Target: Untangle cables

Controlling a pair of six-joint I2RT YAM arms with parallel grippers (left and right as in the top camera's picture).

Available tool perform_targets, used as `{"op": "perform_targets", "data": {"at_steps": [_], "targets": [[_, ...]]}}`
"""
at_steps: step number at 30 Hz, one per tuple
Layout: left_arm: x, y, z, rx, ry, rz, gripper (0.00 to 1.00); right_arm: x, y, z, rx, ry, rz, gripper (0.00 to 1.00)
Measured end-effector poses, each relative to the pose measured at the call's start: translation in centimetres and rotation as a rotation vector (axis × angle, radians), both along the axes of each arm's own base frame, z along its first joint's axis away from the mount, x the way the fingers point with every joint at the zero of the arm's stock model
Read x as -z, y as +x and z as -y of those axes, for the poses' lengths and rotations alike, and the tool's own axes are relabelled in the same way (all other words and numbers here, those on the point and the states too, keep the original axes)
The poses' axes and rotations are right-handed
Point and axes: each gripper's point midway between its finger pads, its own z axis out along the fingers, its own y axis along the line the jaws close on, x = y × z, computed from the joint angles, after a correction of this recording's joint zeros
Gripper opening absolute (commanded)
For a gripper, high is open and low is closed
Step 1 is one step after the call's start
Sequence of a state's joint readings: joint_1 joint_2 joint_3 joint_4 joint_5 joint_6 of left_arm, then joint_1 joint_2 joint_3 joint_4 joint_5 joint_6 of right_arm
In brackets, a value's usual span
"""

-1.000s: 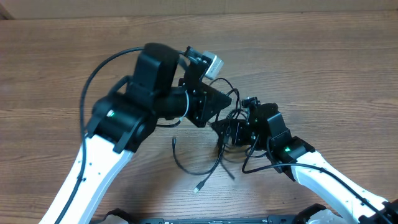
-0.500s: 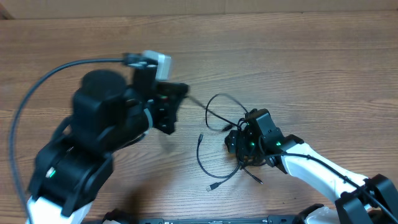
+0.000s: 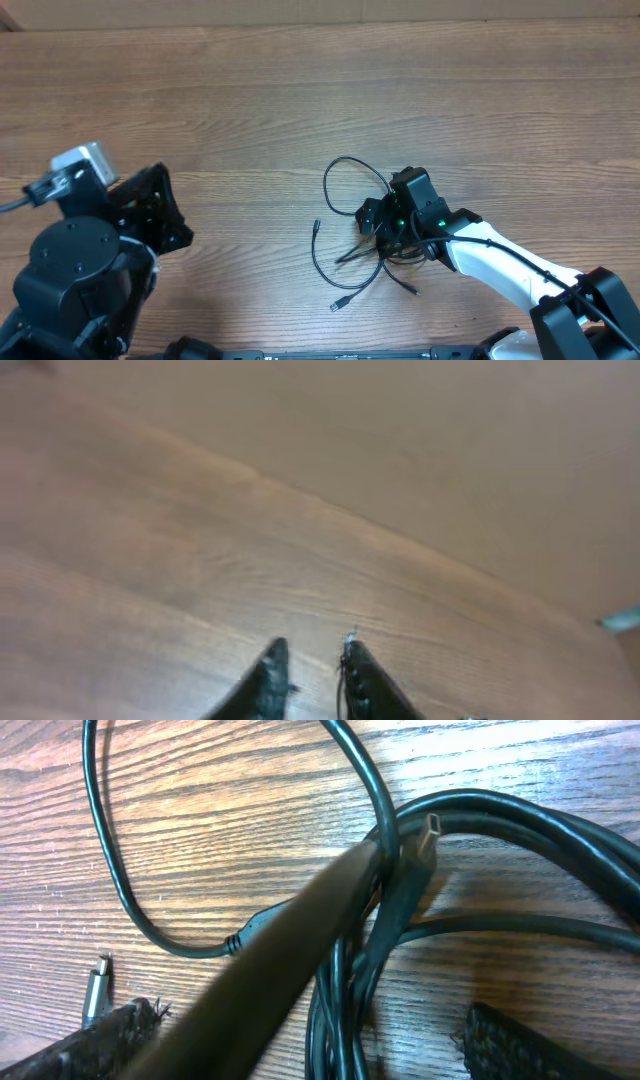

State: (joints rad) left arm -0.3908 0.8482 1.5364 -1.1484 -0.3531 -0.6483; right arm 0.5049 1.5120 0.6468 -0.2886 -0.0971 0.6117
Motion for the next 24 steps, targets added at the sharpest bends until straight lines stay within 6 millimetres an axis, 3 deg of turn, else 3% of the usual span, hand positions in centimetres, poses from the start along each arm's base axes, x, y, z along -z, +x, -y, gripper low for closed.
{"op": "perform_targets", "data": {"at_steps": [7,12,14,16,20,24], "targets": [[3.5,-1.7,-1.4,-0.056,0.047,-0.160,0.24,-0.4,-0.3,-0.5,-0.018,0.022,-0.031,1.00],[4.5,-2.2,-1.6,-0.083,0.031,-0.208,0.38,-1.2,-1.8,-0.4,-0.030,0.001,-0.145,1.00],[4.6,-2.2,-1.6,-0.093,0.017,-0.215,0.43,-2.9,-0.9,-1.0,-0.040,0.018,-0.119,1.00],[4.7,-2.2,-1.6,-0.104,-0.001,-0.216,0.47,-5.8,0.7,-2.0,-0.054,0.055,-0.047,1.00],[5.6,-2.1,-1.6,-0.128,-0.027,-0.240,0.52,-12.4,3.8,-4.3,-0.115,0.149,0.129,1.00],[7.5,-1.5,-1.3,-0.158,-0.040,-0.296,0.58,-18.9,4.9,-7.5,-0.291,0.285,0.284,1.00]]}}
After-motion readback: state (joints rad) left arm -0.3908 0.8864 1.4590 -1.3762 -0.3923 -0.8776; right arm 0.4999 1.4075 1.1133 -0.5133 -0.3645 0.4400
